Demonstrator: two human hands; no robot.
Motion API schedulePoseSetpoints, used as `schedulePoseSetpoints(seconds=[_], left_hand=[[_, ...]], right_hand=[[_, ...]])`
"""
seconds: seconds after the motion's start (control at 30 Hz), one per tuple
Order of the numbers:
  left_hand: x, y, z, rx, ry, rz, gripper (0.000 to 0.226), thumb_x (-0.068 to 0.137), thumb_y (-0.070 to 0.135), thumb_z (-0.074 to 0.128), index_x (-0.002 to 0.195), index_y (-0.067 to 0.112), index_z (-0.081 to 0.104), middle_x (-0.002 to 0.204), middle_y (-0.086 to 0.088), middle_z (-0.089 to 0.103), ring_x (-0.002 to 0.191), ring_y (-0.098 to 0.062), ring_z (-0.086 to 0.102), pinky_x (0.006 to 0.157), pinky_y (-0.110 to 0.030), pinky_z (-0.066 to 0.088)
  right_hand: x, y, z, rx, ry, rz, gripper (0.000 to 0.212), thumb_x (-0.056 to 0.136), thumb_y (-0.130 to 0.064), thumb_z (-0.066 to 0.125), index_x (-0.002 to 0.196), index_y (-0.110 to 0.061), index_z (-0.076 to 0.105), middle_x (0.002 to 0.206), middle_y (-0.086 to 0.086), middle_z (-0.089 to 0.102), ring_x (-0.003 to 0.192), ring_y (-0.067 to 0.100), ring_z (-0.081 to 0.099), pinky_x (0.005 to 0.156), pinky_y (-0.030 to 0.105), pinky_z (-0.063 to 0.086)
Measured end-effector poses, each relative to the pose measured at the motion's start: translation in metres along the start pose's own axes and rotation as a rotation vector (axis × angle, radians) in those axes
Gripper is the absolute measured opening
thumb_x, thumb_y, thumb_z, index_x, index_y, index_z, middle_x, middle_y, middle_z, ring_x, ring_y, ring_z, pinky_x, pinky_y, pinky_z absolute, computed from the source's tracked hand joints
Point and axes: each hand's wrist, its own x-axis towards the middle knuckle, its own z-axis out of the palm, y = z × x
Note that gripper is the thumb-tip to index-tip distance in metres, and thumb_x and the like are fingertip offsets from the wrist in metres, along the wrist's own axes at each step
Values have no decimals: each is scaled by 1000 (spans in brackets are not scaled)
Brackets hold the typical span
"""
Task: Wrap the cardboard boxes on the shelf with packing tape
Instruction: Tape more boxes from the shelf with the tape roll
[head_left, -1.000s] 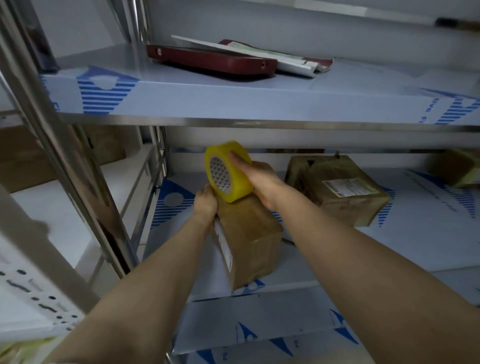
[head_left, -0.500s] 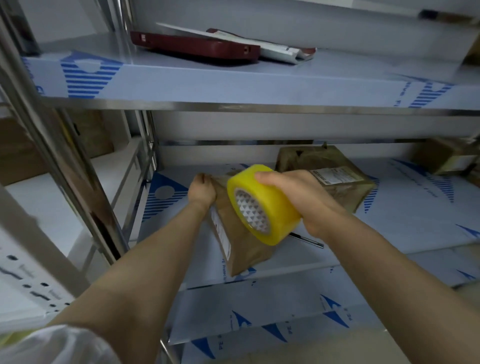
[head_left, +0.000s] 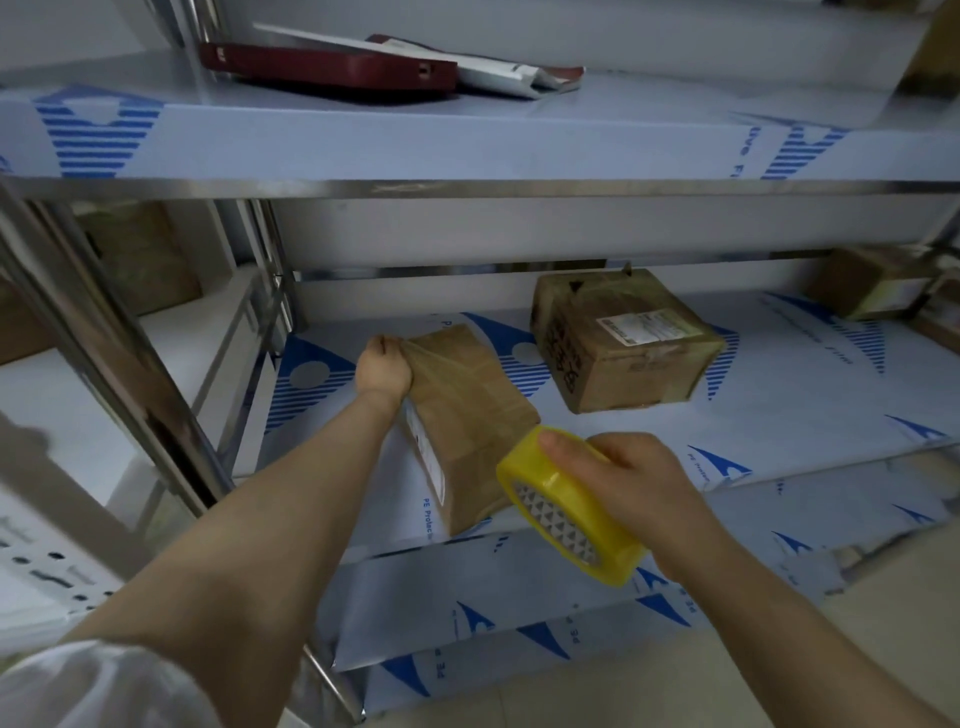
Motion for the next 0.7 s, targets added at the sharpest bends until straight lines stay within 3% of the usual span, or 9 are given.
schedulePoseSetpoints(seconds=[0.13,0.2,0.27,0.33,0.4,0.47,0.53,0.63,0.7], left_hand=[[-3,1,-2,-45,25,-28,48,104,32,26,111,-5,56,111,-27,59,105,-37,56,92,-41,44],[-5,1,-3,-52,2,-5,53,101,45,31,86,1,56,86,-18,57,87,-30,55,85,-40,45],[-8,2,-5,-53,-60,3,47,96,50,43,72,10,51,75,-8,54,80,-25,54,79,-37,45],[-8,5,-10,-4,-120,-1,37,95,44,51,82,9,56,86,-9,61,89,-27,59,85,-37,49],[-7,14,-14,275,-125,73,33,98,40,45,95,9,59,100,-13,63,99,-30,59,91,-40,47],[-6,28,-9,684,-30,240,38,101,37,33,119,11,55,123,-17,57,115,-33,52,105,-44,36],[-12,44,5,867,-48,370,54,100,48,24,136,12,42,137,-16,47,128,-33,42,113,-48,22],[-21,52,31,1005,-238,315,85,89,73,15,146,11,28,148,-18,34,135,-34,33,110,-48,22],[-21,46,36,1061,-166,355,76,93,66,19,136,7,41,136,-20,47,124,-35,45,98,-43,35]], right_hand=[[-6,22,17,60,13,-4,56,81,-50,65,49,-9,43,44,-7,39,45,5,42,54,26,39],[-8,33,28,83,23,-7,54,83,-46,65,47,-19,35,38,-11,33,40,2,36,50,23,34],[-5,44,37,91,37,-10,52,84,-44,64,48,-20,35,38,-11,34,40,2,36,51,23,33],[-2,49,44,103,29,-7,50,85,-42,64,48,-22,37,38,-11,37,41,2,38,50,22,33],[2,50,48,122,14,-5,50,86,-41,64,48,-23,37,39,-11,38,42,2,38,50,21,33],[6,52,50,137,9,-6,54,85,-41,64,43,-24,36,39,-10,36,43,4,36,51,24,33],[9,52,50,142,3,2,57,85,-41,65,39,-24,36,40,-9,34,44,7,37,53,26,33],[11,53,49,112,6,0,54,84,-43,64,42,-23,36,41,-7,35,47,10,39,54,28,34],[12,53,49,89,10,-8,52,85,-43,63,48,-21,34,43,-6,35,49,11,39,55,28,34]])
